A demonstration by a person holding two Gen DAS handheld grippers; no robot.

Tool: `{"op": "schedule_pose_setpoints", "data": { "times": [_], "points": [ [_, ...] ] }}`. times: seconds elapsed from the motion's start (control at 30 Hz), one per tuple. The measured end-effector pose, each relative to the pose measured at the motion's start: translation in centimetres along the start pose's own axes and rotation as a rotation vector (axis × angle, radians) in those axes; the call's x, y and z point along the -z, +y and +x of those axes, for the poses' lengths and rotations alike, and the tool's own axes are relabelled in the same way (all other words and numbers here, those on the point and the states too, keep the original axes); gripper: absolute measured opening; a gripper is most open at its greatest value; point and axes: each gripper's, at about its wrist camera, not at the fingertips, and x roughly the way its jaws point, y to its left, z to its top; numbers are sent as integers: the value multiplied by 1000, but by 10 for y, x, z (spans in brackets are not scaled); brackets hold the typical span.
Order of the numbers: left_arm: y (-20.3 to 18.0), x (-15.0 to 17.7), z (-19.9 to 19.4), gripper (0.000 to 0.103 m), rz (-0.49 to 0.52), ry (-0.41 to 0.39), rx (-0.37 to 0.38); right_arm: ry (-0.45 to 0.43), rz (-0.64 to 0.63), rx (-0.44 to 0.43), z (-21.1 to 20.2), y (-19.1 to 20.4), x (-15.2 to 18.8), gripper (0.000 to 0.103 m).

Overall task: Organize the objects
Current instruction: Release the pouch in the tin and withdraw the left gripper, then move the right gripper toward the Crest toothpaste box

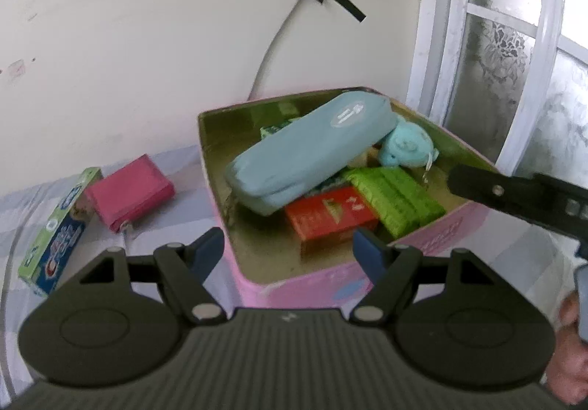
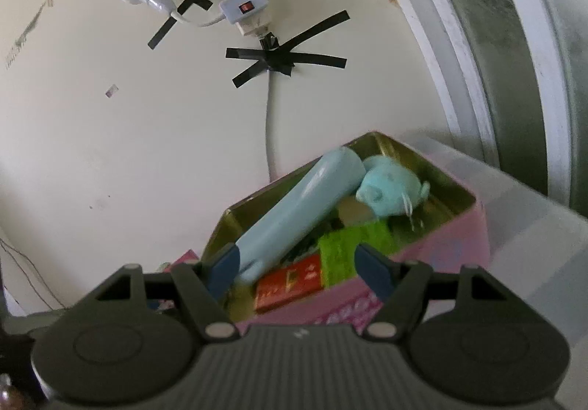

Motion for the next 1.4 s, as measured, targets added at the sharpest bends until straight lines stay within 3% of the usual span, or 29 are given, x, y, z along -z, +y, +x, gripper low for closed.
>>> {"op": "schedule_pose_setpoints", "data": {
  "times": [0.17,0.5,0.87,1.4],
  "points": [
    [7,10,-1,79,-11,4,-19,3,74,-31,-12,-1,14,72],
    [14,23,-7,79,5,-12,-37,-21,86,-24,-24,12,23,72],
    [16,34,-9,80,22,-15,-40,-76,4,13,-33,32,30,73],
    [20,44,-6,87,23,1,-26,-29,-8,8,-19,35,39,75]
  ]
}}
